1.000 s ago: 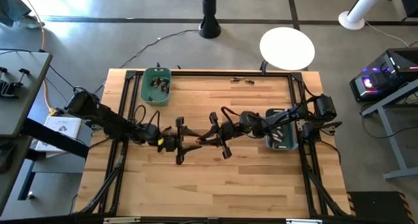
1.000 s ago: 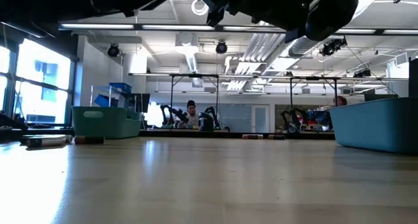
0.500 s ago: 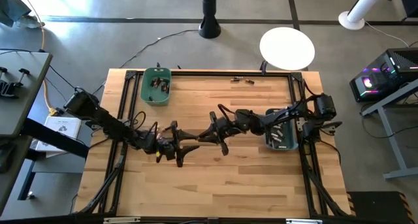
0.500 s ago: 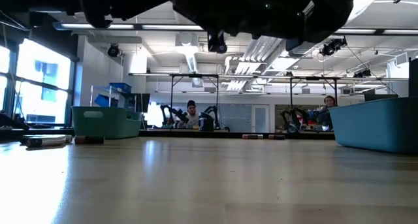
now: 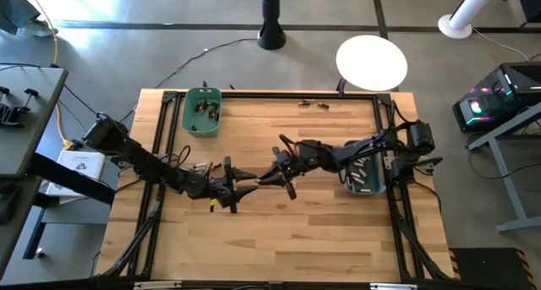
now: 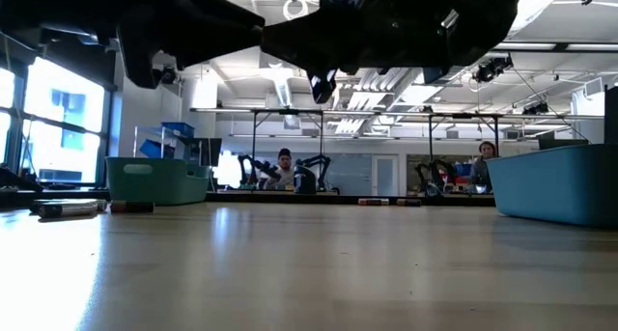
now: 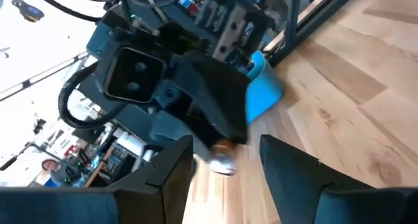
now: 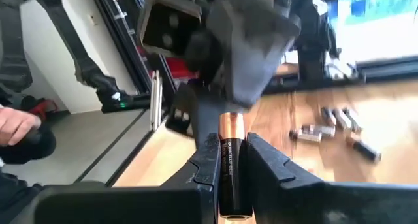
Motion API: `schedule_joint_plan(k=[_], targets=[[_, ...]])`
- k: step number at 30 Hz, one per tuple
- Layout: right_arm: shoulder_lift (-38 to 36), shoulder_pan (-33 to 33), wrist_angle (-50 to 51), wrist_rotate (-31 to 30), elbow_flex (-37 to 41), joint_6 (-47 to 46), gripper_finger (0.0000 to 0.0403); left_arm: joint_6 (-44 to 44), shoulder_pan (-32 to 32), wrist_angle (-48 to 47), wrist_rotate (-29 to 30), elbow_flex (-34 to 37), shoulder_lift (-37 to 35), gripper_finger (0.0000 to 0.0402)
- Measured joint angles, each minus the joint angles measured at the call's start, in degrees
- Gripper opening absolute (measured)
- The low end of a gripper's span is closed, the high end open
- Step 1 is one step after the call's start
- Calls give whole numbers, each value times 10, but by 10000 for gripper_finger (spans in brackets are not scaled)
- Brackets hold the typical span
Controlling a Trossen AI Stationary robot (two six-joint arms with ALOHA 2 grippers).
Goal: Sort batteries
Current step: Put the black battery into the green bin
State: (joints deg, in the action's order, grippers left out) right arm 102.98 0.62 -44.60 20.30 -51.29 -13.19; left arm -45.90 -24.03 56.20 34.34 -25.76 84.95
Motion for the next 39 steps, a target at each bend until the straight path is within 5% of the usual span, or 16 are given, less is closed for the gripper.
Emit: schedule_joint_plan(k=[19, 39], targets=[[0, -5, 89, -1, 0, -35, 33, 54, 24, -82, -36, 0, 0, 170], [0, -5, 64, 27, 0, -31, 33, 53, 31, -83, -57, 0, 0, 170]])
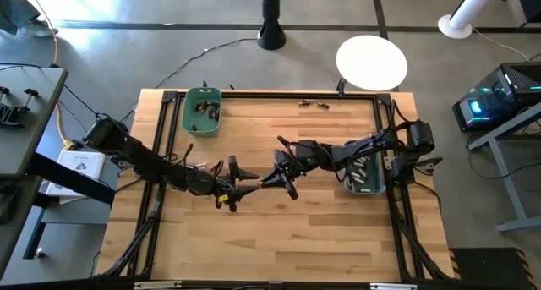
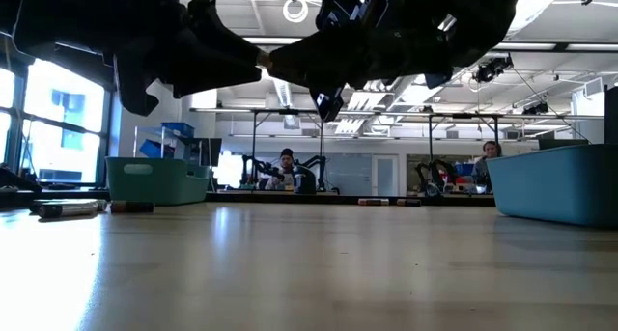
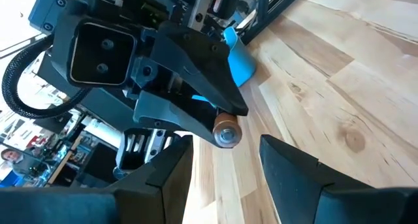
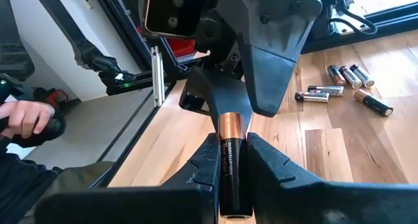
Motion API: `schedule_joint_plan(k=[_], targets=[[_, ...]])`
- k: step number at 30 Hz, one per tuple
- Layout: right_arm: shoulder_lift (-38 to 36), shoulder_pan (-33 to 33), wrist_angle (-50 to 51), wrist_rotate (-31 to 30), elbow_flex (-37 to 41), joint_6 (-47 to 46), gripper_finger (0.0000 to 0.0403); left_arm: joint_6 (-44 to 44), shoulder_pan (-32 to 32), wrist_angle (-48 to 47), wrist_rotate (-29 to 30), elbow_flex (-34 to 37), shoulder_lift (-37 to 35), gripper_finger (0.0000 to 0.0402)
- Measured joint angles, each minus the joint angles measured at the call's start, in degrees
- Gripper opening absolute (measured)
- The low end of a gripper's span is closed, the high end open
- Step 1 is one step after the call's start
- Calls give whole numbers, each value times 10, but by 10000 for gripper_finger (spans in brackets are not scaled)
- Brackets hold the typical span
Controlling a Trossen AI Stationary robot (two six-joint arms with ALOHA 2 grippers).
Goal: Sort batteries
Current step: Put the black battery into the green bin
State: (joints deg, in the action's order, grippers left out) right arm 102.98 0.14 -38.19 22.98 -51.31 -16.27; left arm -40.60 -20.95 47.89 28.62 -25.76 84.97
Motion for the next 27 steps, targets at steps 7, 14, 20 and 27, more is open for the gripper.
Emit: schedule_joint_plan(k=[7, 14, 20, 27], targets=[[14, 11, -2, -4, -26, -2, 33, 0, -1, 31, 0, 0, 0, 170], [24, 19, 22, -3, -54, 16, 33, -1, -5, 30, 6, 0, 0, 170], [23, 19, 31, -2, -54, 13, 33, -5, -21, 28, 30, 0, 0, 170], [23, 17, 34, -16, -54, -3, 33, 8, -40, 31, 36, 0, 0, 153]])
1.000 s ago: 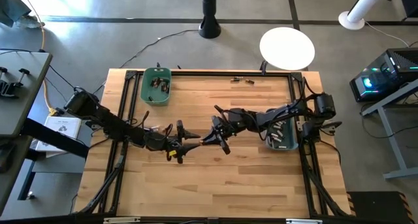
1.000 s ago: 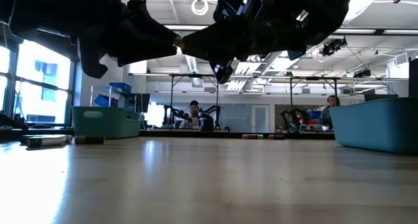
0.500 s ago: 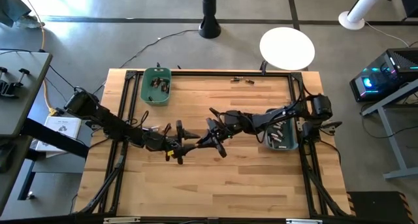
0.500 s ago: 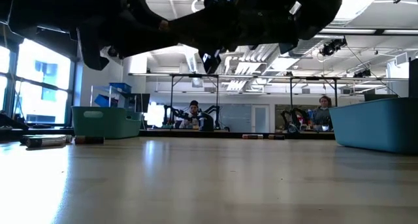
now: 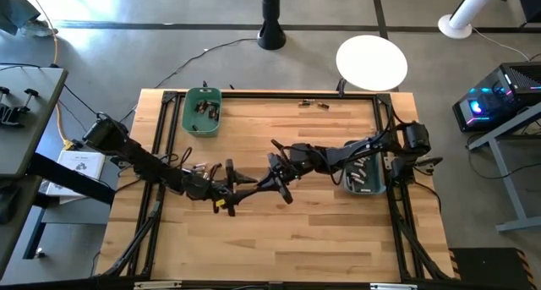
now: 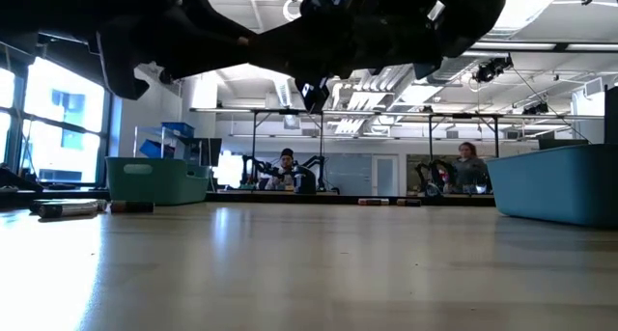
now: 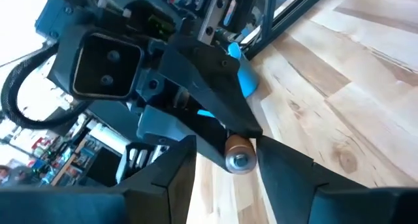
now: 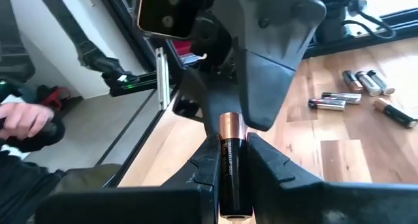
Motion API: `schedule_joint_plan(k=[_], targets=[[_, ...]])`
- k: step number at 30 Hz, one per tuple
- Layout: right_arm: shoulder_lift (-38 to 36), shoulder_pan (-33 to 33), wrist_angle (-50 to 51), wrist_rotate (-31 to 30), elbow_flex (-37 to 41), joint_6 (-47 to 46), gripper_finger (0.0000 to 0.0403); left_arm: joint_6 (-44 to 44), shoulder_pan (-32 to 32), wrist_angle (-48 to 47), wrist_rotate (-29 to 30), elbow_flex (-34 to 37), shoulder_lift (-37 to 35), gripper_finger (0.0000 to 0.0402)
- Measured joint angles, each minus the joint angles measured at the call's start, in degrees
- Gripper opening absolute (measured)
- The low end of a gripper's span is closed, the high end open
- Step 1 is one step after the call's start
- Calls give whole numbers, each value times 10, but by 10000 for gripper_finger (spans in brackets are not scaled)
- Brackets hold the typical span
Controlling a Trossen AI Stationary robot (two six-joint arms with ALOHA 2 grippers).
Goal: Sort batteries
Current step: Put the black battery into the green bin
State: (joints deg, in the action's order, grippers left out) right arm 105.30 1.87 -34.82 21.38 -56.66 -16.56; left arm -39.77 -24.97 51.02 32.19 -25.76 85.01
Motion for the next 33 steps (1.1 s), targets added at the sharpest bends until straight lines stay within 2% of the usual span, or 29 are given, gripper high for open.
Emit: schedule_joint_plan(k=[7, 13, 21, 26, 29, 33], targets=[[0, -1, -1, -14, 0, 0, 33, 21, -4, -3, 50, 0, 0, 147], [0, -1, -1, -14, 0, 0, 33, 23, -4, -3, 38, 0, 0, 127], [-1, 0, 0, -6, 1, -1, 40, 55, -4, -5, 6, 0, 0, 39], [-1, 0, 6, -4, 1, -10, 42, 80, -3, -5, -18, 0, 0, 38], [-1, -1, 9, -5, 1, -10, 61, 88, -3, -5, -20, 0, 0, 38], [-1, -3, 10, -12, 1, 1, 121, 96, -2, -5, -24, 0, 0, 38]])
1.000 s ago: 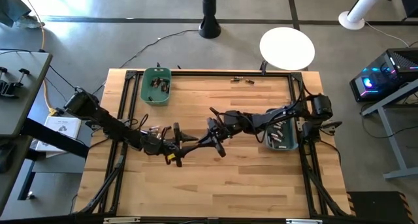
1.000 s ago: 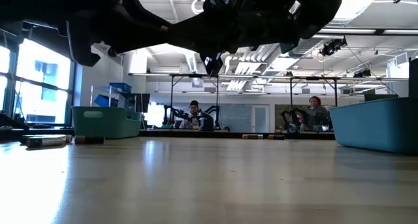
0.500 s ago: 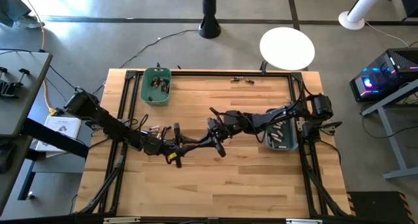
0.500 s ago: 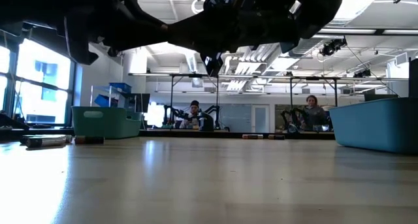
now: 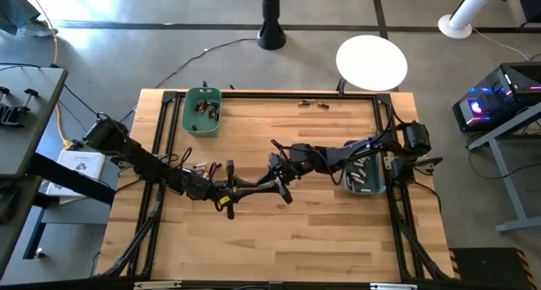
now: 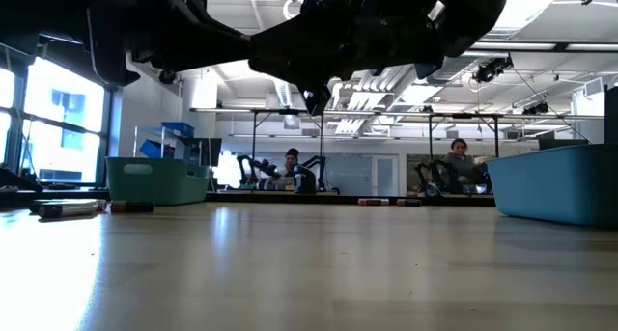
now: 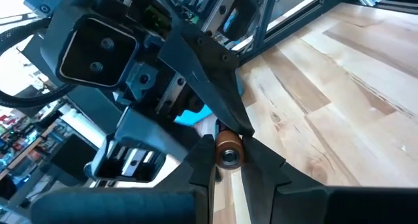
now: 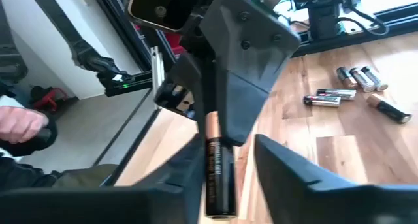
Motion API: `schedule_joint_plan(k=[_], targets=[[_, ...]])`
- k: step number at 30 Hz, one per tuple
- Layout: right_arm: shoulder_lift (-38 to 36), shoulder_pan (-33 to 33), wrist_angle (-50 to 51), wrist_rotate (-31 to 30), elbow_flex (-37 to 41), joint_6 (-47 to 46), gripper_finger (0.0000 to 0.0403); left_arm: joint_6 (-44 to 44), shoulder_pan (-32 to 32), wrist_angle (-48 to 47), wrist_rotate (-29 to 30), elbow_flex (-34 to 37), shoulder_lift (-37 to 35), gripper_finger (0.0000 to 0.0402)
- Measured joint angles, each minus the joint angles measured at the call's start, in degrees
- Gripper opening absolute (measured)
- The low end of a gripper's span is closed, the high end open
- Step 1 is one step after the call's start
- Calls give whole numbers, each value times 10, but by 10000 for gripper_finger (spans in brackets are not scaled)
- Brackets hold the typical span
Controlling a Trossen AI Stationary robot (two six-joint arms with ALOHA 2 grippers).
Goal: Sort batteries
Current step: Put the black battery into the green bin
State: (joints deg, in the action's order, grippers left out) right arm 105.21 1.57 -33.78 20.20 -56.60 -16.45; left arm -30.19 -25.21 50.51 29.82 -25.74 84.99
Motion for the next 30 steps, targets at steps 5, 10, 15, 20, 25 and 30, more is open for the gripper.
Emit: schedule_joint_plan(k=[5, 10, 15, 20, 25, 30], targets=[[0, -12, 0, -2, 0, 9, 195, 20, 0, -6, -2, 0, -1, 38], [0, -35, 17, 3, 0, 5, 210, 64, 1, -33, 21, 0, -1, 38], [-4, -63, 75, -22, 2, 9, 211, 177, 3, -100, 18, -1, -9, 38], [-26, -83, 174, -28, 2, 10, 210, 280, 6, -172, 70, -1, -18, 38], [-55, -85, 287, -123, 2, 30, 210, 427, 37, -306, 242, 0, -61, 38], [-73, -67, 344, -159, 2, 51, 210, 493, 137, -409, 339, -2, -162, 38]])
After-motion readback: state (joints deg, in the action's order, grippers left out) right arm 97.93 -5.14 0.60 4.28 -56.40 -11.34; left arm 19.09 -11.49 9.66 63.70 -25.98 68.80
